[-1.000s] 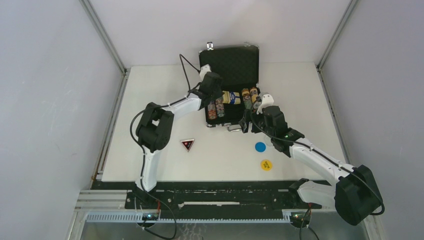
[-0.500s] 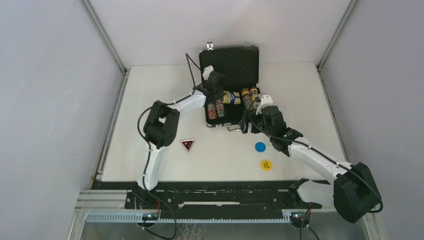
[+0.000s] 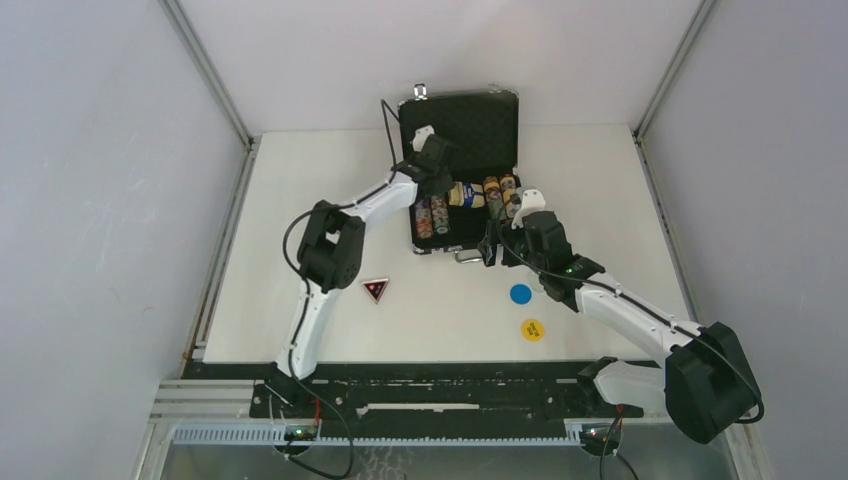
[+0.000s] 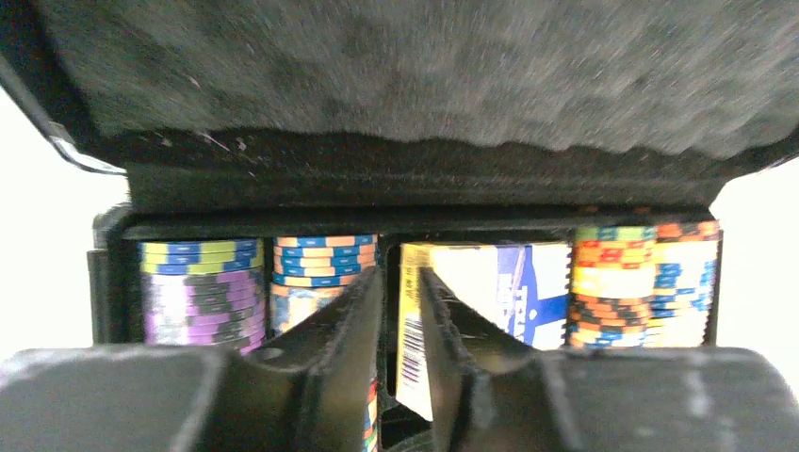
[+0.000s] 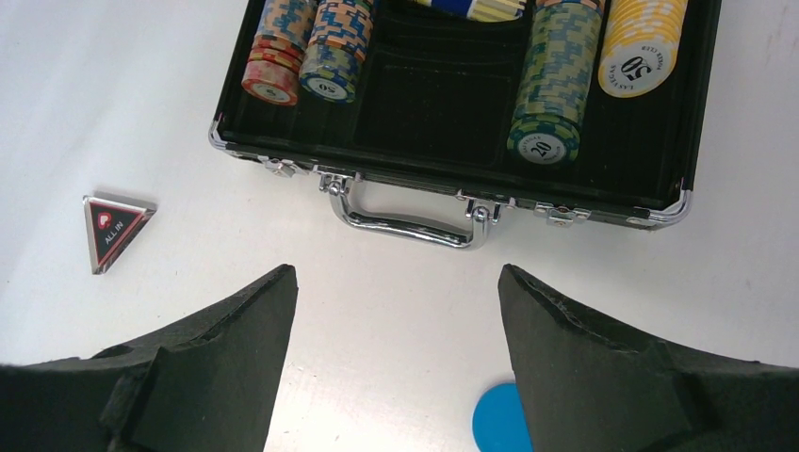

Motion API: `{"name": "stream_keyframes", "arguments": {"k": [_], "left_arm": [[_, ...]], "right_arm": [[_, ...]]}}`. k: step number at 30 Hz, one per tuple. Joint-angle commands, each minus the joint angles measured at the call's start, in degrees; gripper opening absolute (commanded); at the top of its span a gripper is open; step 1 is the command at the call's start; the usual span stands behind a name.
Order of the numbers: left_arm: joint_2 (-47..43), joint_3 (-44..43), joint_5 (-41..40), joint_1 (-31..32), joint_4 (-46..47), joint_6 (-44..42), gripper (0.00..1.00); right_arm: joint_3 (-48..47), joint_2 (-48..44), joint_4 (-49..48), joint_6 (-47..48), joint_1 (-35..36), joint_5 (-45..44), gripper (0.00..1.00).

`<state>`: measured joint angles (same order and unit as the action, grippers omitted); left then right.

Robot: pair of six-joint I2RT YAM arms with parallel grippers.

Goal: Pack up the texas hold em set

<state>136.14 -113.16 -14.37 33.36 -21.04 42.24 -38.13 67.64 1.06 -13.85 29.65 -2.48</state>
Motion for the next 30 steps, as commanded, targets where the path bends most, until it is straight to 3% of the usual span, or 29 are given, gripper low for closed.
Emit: {"name": "stream_keyframes", "arguments": {"k": [1,3,6,11,12,17,19,22,27,30], "left_arm": [[-4.02,3.07,2.02,2.67,4.34,-0.54,0.45],[-7.66,6.07,-0.34,2.67,5.53,-1.80,0.60],[-11.21,9.20,-1.83,2.67,7.64,-4.20,0.73],[-15.77,11.88,-4.07,2.67,8.92,-7.81,0.72],[-17.26,13.76,-4.28,2.67,10.26,-7.91,0.72],[-25.64,24.61,-5.22,2.71,18.44,-7.27,0.71],[-28.84,28.07,-6.08,2.67,20.04,-7.19,0.71],[-34.47,33.73,-7.92,2.51,22.14,-7.40,0.71],[-42.27,43.21,-8.76,1.13,26.10,-7.76,0.71],[-45.26,47.88,-8.47,-0.40,26.15,-6.17,0.70]], "right_arm": [[-0.07,0.13,-2.63,-0.83,-0.28,0.16,0.86],[-0.02,0.21,-2.81,-0.92,-0.29,0.37,0.85],[-0.02,0.35,-2.90,-1.13,-0.29,0.71,0.85],[-0.02,0.22,-2.82,-1.50,-0.25,0.32,0.84],[-0.02,0.29,-2.86,-1.61,-0.24,0.31,0.80],[-0.16,1.37,-4.47,-2.50,-0.29,2.13,0.16],[-1.76,2.90,-4.88,-2.40,-0.29,3.39,0.02],[-6.84,6.92,-3.33,-2.39,-0.25,4.75,0.00],[-13.68,12.88,-5.02,-2.76,-0.22,5.09,0.06],[-24.21,21.36,-3.51,-2.77,-0.29,5.16,0.01]]}}
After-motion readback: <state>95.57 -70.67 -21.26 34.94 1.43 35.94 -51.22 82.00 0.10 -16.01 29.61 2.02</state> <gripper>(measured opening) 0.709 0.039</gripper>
